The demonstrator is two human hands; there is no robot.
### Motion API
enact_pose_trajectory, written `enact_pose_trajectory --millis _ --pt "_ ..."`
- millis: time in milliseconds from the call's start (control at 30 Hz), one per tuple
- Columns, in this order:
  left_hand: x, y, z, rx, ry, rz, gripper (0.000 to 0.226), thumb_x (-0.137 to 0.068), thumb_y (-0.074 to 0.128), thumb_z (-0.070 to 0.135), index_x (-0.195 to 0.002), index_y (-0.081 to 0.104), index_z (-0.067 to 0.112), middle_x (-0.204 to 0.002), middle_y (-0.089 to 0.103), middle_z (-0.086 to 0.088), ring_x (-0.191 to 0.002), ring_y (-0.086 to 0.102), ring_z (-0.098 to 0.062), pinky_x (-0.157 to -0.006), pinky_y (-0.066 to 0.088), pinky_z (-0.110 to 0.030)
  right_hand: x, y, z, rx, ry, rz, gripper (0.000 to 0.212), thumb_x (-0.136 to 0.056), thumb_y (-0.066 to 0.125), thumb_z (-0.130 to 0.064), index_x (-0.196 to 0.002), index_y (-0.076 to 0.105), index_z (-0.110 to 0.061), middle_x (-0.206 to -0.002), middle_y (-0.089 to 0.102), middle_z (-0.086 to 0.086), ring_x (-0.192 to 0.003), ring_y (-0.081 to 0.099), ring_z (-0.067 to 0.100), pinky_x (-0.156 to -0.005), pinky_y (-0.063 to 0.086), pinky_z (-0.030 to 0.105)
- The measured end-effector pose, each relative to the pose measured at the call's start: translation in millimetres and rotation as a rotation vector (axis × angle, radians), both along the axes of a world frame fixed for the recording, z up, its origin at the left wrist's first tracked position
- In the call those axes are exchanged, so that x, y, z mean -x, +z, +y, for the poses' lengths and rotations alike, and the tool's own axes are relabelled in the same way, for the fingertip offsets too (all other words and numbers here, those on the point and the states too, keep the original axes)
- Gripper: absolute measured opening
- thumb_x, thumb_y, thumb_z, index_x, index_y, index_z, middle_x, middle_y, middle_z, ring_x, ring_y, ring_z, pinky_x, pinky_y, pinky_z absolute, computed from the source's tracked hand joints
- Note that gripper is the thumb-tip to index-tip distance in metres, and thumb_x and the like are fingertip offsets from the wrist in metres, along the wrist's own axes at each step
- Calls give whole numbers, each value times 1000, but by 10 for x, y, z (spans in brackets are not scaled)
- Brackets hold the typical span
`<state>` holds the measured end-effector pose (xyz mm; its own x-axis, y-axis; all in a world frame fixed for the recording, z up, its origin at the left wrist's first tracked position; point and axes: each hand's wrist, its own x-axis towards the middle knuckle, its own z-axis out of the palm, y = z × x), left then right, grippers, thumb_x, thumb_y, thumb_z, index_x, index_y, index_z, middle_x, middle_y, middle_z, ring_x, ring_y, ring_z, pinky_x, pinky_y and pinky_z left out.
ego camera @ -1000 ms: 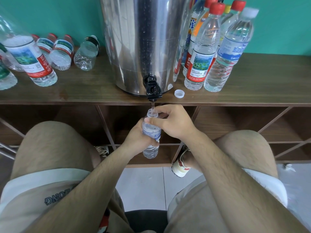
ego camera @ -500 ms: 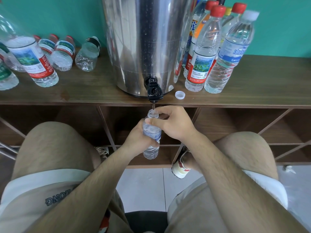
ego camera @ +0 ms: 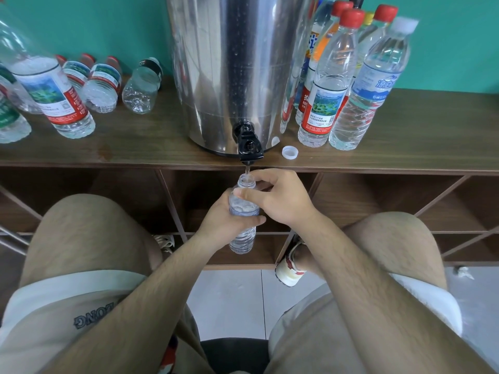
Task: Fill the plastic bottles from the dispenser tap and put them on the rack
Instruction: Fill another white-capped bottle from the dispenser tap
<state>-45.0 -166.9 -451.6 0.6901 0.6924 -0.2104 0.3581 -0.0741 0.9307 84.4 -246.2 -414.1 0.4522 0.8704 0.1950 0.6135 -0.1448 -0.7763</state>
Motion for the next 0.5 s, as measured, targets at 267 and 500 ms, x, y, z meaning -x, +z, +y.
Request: enact_pose_trajectory --millis 267,500 --pt "-7 -25 31 -67 36 -10 69 -74 92 22 -134 57 24 -118 70 5 -112 68 -18 -98 58 -43 40 7 -4 -40 0 -26 25 -92 78 -38 -110 80 -20 -100 78 -10 -93 72 7 -85 61 39" --pt "5 -15 23 -109 30 -20 72 -75 92 27 -137 56 26 -121 69 6 -112 67 -16 -100 57 -45 63 14 -26 -39 -4 -41 27 -92 76 -43 -110 76 -24 -101 75 -14 -96 70 5 -82 59 31"
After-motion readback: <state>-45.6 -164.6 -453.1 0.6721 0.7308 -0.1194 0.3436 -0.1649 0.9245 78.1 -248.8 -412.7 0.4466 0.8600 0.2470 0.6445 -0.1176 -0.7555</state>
